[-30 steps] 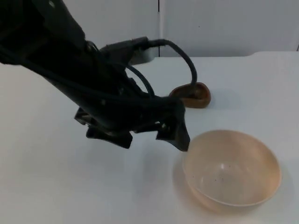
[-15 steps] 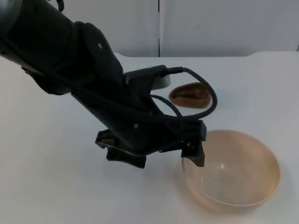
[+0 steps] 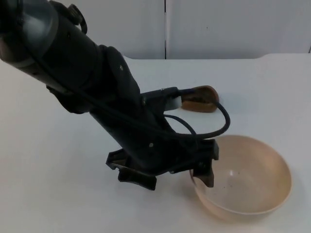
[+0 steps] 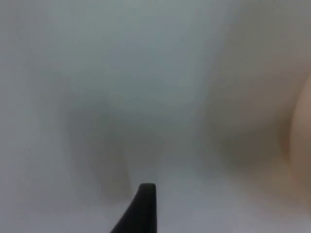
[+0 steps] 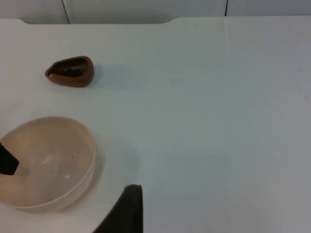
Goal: Pick up the bowl with the left hand and pour the coffee beans from the cup into the bowl with the right hand.
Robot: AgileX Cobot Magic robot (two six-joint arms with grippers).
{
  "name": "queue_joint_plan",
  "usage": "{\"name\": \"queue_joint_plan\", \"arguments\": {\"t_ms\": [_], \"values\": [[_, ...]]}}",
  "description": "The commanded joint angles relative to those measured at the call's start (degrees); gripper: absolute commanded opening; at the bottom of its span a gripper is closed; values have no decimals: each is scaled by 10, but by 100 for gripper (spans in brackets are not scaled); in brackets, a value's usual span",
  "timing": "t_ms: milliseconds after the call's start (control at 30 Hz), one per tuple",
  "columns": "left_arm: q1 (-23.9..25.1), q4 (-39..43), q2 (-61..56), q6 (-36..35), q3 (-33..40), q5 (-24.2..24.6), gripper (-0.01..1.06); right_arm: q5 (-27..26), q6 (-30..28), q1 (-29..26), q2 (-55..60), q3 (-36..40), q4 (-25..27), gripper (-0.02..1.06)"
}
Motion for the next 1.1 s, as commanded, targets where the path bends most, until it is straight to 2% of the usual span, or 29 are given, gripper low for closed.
{"name": "queue_joint_plan", "arguments": {"t_ms": [0,67,133,167,200,333,367,500,533,567,767,1067], "values": [[-3,-10,1,-4,-3,-9,90,-2,1,-3,-2,6,-1,105],[-3,-21,1,-4,-3,-13,86,-2,1,-3,-2,6,-1,105],[-3,-21,1,-4,-3,-20,76,-2,1,-3,-2,6,-1,105],[-3,-21,1,-4,-3,-20,76,-2,1,-3,-2,6,-1,105],[-3,-21,1,-4,-3,-22,71,-2,1,-3,-2,6,-1,105],[-3,-23,1,-4,-3,-26,41,-2,1,-3,-2,6,-1,105],[-3,-23,1,-4,-3,-26,41,-2,1,-3,-2,6,-1,105],[-3,-23,1,-4,-3,-27,5,-2,1,-3,-2,6,-1,105],[-3,-23,1,-4,-3,-27,5,-2,1,-3,-2,6,-1,105],[-3,-23,1,-4,-3,-27,0,-2,1,-3,-2,6,-1,105],[1,-14,-8,-3,-3,-25,0,-2,1,-3,-2,6,-1,105],[74,26,-35,-1,-2,18,0,-2,1,-3,-2,6,-1,105]]}}
